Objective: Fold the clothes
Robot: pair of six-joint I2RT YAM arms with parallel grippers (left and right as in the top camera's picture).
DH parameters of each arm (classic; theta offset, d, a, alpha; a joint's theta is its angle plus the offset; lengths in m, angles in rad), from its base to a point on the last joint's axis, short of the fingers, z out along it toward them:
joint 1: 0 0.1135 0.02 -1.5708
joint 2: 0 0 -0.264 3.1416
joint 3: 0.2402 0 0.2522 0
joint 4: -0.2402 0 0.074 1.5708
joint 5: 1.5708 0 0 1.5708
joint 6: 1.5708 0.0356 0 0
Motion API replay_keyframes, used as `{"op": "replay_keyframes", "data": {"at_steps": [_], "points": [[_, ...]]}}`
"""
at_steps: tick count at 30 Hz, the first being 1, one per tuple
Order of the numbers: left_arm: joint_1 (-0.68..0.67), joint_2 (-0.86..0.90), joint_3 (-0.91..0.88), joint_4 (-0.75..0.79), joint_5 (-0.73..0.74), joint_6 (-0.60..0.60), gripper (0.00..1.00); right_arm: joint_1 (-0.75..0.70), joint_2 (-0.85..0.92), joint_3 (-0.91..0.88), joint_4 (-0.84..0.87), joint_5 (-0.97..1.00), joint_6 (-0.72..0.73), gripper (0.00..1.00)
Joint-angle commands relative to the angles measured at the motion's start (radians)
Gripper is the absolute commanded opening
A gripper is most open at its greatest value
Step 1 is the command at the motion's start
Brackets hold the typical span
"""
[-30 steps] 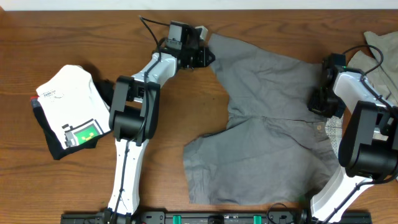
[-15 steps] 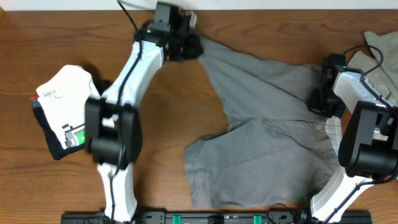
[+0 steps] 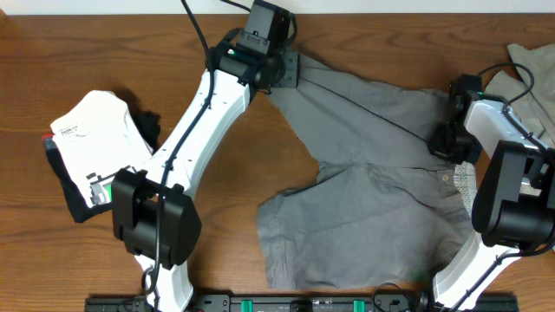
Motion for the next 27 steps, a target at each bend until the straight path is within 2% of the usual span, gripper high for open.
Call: {"op": "replay_keyframes", "data": {"at_steps": [1,6,9,15,18,19,20,22,25,27], "points": [[0.023,-0.010,0.010,-0.021,-0.143,0.005,0.06,-0.010,0.093,-0.068,-0.021,-0.029,0.006,0.07],[0.023,-0.013,0.010,-0.100,-0.166,-0.105,0.06,-0.010,0.093,-0.068,-0.021,-0.029,0.005,0.08],[0.021,-0.013,0.008,-0.083,-0.170,-0.110,0.06,-0.010,0.093,-0.068,-0.019,-0.029,0.006,0.08],[0.020,0.010,-0.043,0.215,-0.169,-0.018,0.06,-0.010,0.093,-0.068,-0.020,-0.029,0.006,0.08],[0.021,0.081,-0.048,0.299,-0.168,-0.002,0.09,-0.010,0.093,-0.068,-0.026,-0.029,0.006,0.07],[0.021,0.113,-0.048,0.304,-0.168,-0.002,0.24,-0.010,0.093,-0.068,-0.029,-0.029,0.006,0.07],[0.021,0.142,-0.048,0.303,-0.167,-0.002,0.51,-0.010,0.093,-0.068,-0.032,-0.029,0.006,0.07],[0.022,0.202,-0.048,0.262,-0.165,-0.001,0.80,-0.010,0.093,-0.068,-0.038,-0.029,0.006,0.07],[0.031,0.244,-0.048,0.179,-0.165,0.000,0.97,-0.010,0.093,-0.068,-0.040,-0.029,0.006,0.07],[0.042,0.247,-0.048,0.134,-0.166,0.013,0.98,-0.010,0.093,-0.068,-0.040,-0.029,0.006,0.07]]}}
